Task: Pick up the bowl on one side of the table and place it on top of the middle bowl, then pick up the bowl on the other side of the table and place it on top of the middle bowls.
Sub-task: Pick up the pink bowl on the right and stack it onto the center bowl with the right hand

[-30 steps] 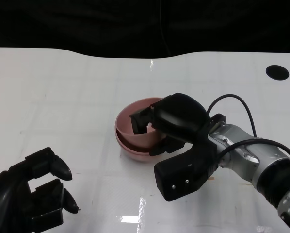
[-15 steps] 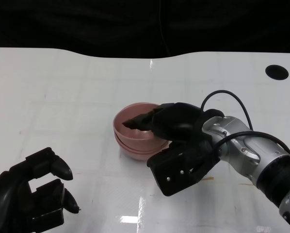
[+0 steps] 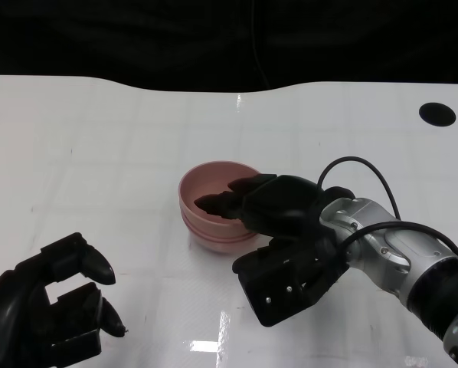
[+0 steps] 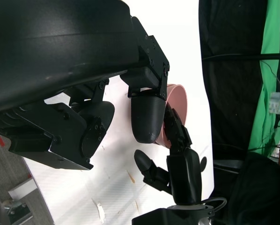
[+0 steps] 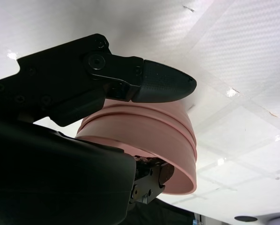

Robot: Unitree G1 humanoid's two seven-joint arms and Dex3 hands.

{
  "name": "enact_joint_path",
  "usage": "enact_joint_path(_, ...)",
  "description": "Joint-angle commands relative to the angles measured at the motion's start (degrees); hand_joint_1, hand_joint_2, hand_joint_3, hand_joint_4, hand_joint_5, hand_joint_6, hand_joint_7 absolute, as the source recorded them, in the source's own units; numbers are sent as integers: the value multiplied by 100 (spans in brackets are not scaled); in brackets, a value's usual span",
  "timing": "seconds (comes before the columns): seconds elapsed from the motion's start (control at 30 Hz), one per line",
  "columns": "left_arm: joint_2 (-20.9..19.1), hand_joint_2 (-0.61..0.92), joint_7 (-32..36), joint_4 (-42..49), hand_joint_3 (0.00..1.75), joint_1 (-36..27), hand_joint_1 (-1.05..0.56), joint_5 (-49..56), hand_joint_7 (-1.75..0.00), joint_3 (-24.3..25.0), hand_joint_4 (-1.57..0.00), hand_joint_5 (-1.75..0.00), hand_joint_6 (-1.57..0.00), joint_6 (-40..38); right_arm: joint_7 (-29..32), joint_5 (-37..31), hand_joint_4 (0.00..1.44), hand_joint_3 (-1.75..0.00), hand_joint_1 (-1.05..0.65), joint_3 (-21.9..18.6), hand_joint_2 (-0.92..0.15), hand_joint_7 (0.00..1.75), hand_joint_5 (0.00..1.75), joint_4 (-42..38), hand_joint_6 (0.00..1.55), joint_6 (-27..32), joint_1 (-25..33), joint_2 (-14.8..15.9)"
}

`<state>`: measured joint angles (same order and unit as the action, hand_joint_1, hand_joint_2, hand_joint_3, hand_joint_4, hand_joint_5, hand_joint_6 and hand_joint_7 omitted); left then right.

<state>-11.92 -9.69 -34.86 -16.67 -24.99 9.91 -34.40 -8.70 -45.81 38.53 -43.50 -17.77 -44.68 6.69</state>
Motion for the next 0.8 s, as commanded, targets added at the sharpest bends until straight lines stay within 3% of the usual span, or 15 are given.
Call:
enact_joint_path(0.03,-48,92,-27,-70,119,-23,33,24,-175,22,-77,-175,-59,74,90,-20,0,-78,-105,23,-92,0,0,-51,0,-56,20,99)
enact_joint_path(0.8,-27,92,94,-110,118,57,33,-12,-175,46,-76,-175,-58,-147,132,-129,0,-81,-105,86,-92,0,0,112,0,-53,-26,249)
